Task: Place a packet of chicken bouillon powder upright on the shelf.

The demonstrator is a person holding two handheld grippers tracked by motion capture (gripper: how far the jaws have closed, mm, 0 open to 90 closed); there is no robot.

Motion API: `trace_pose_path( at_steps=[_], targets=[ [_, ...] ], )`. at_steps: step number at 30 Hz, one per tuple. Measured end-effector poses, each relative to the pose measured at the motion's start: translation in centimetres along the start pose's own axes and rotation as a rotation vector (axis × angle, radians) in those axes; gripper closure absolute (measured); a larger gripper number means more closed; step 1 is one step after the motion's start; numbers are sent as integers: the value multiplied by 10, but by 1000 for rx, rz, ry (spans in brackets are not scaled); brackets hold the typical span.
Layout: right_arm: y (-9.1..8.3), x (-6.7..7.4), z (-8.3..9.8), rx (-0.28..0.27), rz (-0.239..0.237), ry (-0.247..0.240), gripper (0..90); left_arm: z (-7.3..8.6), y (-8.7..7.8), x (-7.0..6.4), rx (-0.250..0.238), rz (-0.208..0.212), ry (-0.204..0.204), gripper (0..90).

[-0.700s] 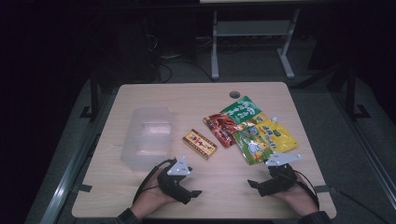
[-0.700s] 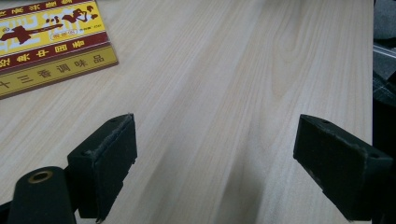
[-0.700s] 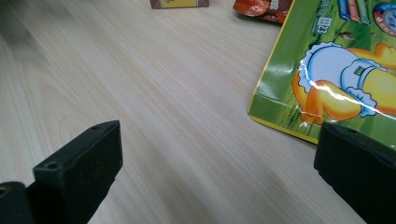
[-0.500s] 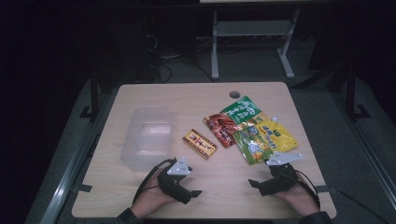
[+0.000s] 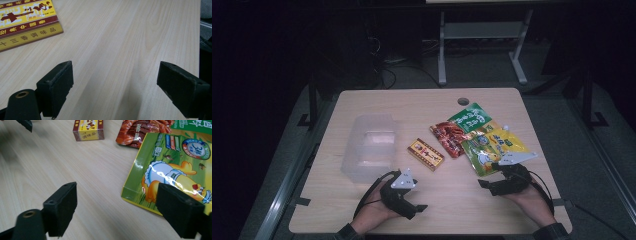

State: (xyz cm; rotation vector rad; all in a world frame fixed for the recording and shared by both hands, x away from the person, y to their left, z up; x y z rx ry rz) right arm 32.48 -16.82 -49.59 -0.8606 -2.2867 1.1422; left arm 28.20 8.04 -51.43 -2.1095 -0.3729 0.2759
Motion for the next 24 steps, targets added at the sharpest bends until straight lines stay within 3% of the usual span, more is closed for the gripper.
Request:
trace_pose_path(
  at_steps=[3, 6, 8, 15, 16, 17, 22, 24],
  targets=[
    [-1, -2, -2, -1, -12, 11, 256, 1, 0, 0, 1, 0, 0, 129],
    [-2, -7, -9, -5, -12, 8, 340, 1, 0, 0, -7, 0, -11, 129],
    [-5, -12, -16, -27, -19, 12, 452, 1, -1, 0, -10, -1, -5, 129],
    [-1, -19, -32, -24, -27, -5, 598, 1, -2, 0, -5, -1, 1, 130],
    [2, -23, -37, -21, -12, -2, 670, 1, -2, 0, -4, -1, 3, 131],
    [2, -23, -37, -21, -12, -2, 670, 1, -2, 0, -4, -1, 3, 131],
    [6, -41, -51, -29, 19, 14, 880, 1, -2, 0, -2, 4, -1, 132],
    [7, -44, -54, -38, 25, 13, 895, 1, -1, -1, -2, 4, -2, 132]
  ],
)
Point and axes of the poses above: each handheld gripper's, and its own axes: y roughly forward along the jaws, z roughly out of its underside, x roughly to its left, the point moved 9 cm from there along y, roughly forward along the jaws, and after that the axes turned 13 degrees about x, right-handed, at the moved point
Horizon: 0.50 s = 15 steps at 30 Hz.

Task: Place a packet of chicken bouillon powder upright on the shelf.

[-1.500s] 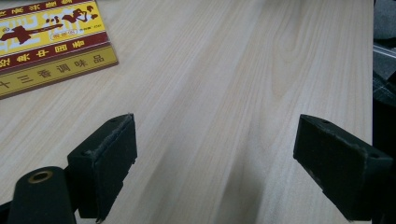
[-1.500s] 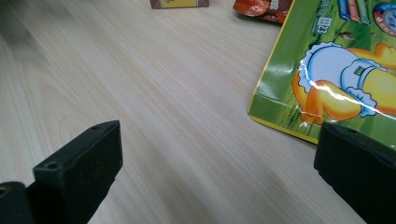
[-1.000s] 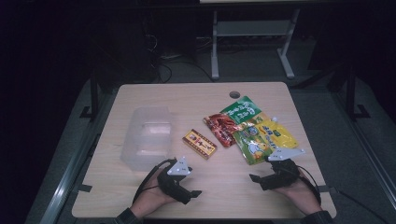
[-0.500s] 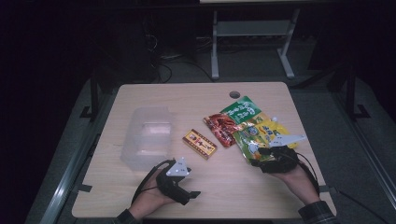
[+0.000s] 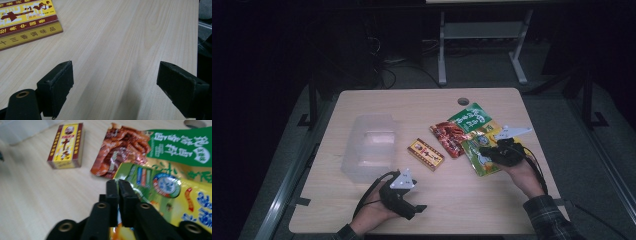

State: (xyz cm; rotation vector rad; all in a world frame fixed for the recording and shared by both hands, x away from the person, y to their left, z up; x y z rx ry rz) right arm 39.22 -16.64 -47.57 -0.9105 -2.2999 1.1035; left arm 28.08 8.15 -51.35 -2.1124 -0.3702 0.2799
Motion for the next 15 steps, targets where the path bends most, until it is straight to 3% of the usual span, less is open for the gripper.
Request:
trace_pose_path(
  at_steps=[7, 8, 9, 10, 15],
  targets=[
    [12, -22, -17, -6, 39, 38, 897, 0, 0, 0, 1, 2, 1, 133],
    [17, -30, -21, -19, 58, 44, 897, 0, 0, 0, 2, 2, 0, 134],
    [17, -30, -21, -19, 58, 44, 897, 0, 1, -1, -3, 3, -6, 134],
    [24, -39, -22, 2, 77, 67, 897, 0, 1, -1, -4, 1, -5, 134],
    [32, -54, -30, -18, 108, 90, 897, 0, 0, 0, -2, 3, -7, 134]
  ],
)
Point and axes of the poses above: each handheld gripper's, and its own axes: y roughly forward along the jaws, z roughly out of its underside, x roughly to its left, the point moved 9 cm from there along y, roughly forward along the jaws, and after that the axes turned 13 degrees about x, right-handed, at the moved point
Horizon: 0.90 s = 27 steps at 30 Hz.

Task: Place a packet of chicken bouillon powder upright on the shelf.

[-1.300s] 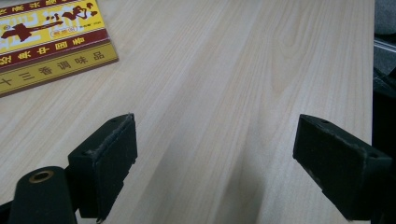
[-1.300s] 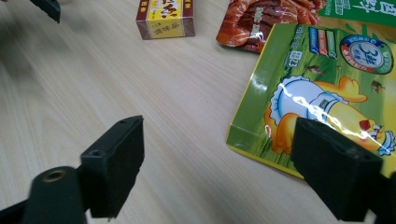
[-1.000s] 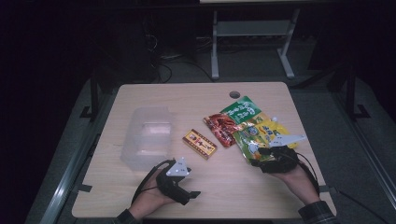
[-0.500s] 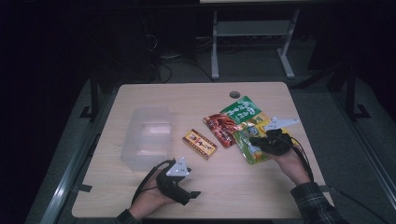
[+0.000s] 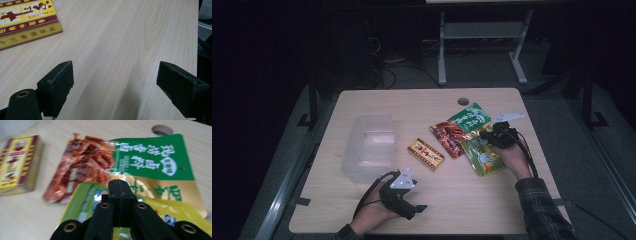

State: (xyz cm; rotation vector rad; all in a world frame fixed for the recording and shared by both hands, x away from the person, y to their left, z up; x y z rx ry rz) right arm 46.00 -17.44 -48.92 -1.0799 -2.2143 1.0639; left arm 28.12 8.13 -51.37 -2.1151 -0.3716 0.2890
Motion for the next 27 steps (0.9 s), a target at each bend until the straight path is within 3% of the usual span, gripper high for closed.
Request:
trace_pose_path(
  at_steps=[1, 4, 5, 10, 15, 27],
  targets=[
    [6, -7, -3, -17, 7, 18, 898, 0, 0, 0, -1, -2, -2, 135],
    [14, -13, -1, 2, 16, 36, 898, 0, 0, 0, -2, -2, 0, 136],
    [17, -18, -2, 9, 35, 32, 898, 0, 0, 0, 0, -2, 0, 136],
    [27, -23, -8, 7, 37, 42, 898, 1, 0, 0, -1, -2, -2, 137],
    [39, -29, 0, 51, 49, 34, 899, 1, 1, 1, 3, 0, -4, 138],
    [30, -20, 15, 104, -5, 11, 899, 1, 0, 0, -3, -1, -7, 139]
  ],
)
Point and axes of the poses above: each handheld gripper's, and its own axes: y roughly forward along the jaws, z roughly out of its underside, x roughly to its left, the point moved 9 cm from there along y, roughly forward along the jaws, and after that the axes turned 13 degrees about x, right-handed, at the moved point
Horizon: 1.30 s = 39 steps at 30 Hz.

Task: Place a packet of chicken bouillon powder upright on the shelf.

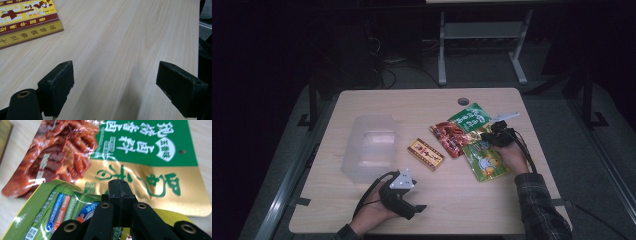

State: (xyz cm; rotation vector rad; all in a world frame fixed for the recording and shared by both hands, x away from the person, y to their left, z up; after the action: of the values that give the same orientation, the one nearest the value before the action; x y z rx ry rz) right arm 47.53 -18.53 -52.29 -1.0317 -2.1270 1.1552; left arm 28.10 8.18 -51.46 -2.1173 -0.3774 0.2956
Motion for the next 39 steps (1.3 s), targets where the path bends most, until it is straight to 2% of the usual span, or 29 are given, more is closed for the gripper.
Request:
trace_pose_path(
  at_steps=[5, 6, 8, 10, 16, 17, 22, 23, 24, 25, 26, 27, 28, 32, 39],
  targets=[
    [-3, 12, 10, 29, -42, -34, 900, 0, 0, 0, -1, 2, 2, 139],
    [-4, 19, 13, 48, -50, -64, 899, 0, 0, 0, -1, 2, 1, 139],
    [-4, 22, 14, 48, -55, -72, 899, 0, 0, -1, 1, 3, 4, 139],
    [-6, 33, 18, 58, -74, -102, 899, 0, 0, -1, 2, 4, 6, 139],
    [-8, 50, 25, 84, -111, -150, 899, 0, 0, -2, 1, 6, 4, 139],
    [-9, 58, 27, 87, -128, -176, 900, 0, 0, -2, 2, 5, 6, 139],
    [-19, 65, 32, 70, -135, -193, 899, 0, -1, -2, 2, 0, 12, 139],
    [-31, 56, 34, 47, -113, -167, 899, 0, -1, -2, 0, 0, 13, 139],
    [-31, 56, 34, 47, -113, -167, 899, 0, -1, -2, 1, 0, 14, 139],
    [-40, 44, 38, 32, -86, -133, 899, 0, -1, -2, 0, 1, 12, 139],
    [-40, 44, 38, 32, -86, -133, 899, 0, 0, -2, 2, 1, 13, 140],
    [-48, 32, 43, 22, -69, -100, 899, 0, 0, -2, 4, 3, 14, 139],
    [-48, 32, 43, 22, -69, -100, 899, 0, 0, -2, 5, 2, 15, 139],
    [-63, 5, 56, 0, -25, -33, 899, -1, 0, -2, -1, 5, 7, 139],
    [-72, -32, 79, 26, 44, 58, 899, -1, 1, -3, -2, 5, 7, 139]
  ],
)
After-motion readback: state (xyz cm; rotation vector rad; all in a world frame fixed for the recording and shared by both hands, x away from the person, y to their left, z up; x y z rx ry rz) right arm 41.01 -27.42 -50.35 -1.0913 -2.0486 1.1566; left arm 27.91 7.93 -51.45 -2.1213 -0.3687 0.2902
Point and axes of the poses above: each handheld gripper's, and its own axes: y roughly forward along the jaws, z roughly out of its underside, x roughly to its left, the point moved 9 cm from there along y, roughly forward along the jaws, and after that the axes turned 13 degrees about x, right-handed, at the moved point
